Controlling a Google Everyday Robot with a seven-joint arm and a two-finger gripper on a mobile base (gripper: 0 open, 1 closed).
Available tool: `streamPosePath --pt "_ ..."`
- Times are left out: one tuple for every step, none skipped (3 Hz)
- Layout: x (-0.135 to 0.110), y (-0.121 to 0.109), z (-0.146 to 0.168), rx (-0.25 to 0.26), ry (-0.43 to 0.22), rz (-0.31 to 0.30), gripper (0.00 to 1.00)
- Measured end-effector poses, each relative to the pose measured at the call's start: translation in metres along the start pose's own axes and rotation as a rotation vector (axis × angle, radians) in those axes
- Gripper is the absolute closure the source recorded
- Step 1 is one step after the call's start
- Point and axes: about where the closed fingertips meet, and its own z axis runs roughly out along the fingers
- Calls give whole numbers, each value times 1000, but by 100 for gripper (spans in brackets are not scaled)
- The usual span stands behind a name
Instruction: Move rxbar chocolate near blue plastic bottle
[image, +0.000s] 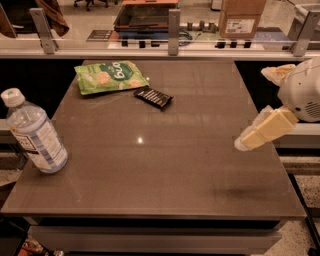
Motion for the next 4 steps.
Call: streamPosePath --pt "-11 -27 25 76 -108 47 0" --pt "-26 -45 38 116 -119 65 0" --pt "-36 -42 46 103 -117 71 0" --pt "-37 -40 60 92 -150 80 0"
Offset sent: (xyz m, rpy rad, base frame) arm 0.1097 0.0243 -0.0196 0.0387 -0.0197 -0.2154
